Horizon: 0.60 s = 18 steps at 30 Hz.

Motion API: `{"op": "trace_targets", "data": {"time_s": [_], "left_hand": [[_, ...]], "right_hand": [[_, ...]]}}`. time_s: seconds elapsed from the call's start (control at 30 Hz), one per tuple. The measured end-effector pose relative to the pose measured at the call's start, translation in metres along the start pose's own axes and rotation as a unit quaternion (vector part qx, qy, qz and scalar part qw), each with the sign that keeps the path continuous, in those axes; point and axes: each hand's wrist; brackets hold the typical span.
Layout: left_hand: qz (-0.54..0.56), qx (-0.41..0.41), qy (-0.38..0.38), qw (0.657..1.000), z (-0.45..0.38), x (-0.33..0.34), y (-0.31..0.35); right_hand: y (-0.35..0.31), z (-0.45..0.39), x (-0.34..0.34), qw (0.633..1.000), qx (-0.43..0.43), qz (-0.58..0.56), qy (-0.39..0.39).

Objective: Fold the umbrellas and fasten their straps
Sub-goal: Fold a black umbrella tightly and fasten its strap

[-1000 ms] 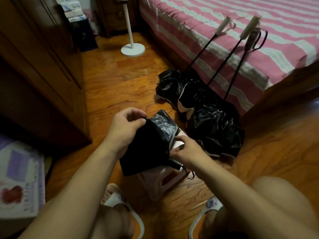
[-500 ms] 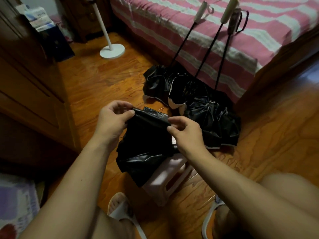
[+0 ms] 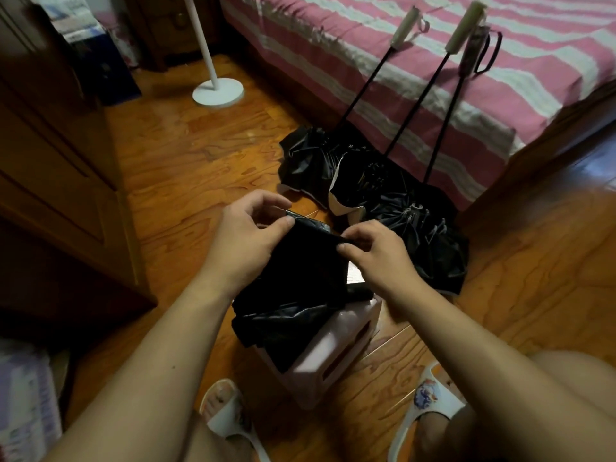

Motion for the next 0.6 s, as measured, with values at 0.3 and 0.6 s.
{"op": "trace_targets", "data": {"time_s": [0.3, 0.6], "left_hand": [[0.020, -0.208, -0.135, 0.969, -0.033, -0.003, -0.039], [-0.177, 0.003, -0.195, 0.965, -0.033, 0.003, -0.049]], "right_hand": [[0.014, -0.067, 0.016, 0.997, 0.036, -0.053, -0.052], [0.048, -0.108, 0.071, 0.995, 0.089, 0.051, 0.001]]}}
Point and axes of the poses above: each hand's wrist, its own z-axis away from the middle knuckle, its own x-axis out of the palm, y = z × x, and after that the axes turned 2 degrees about -x, right-handed
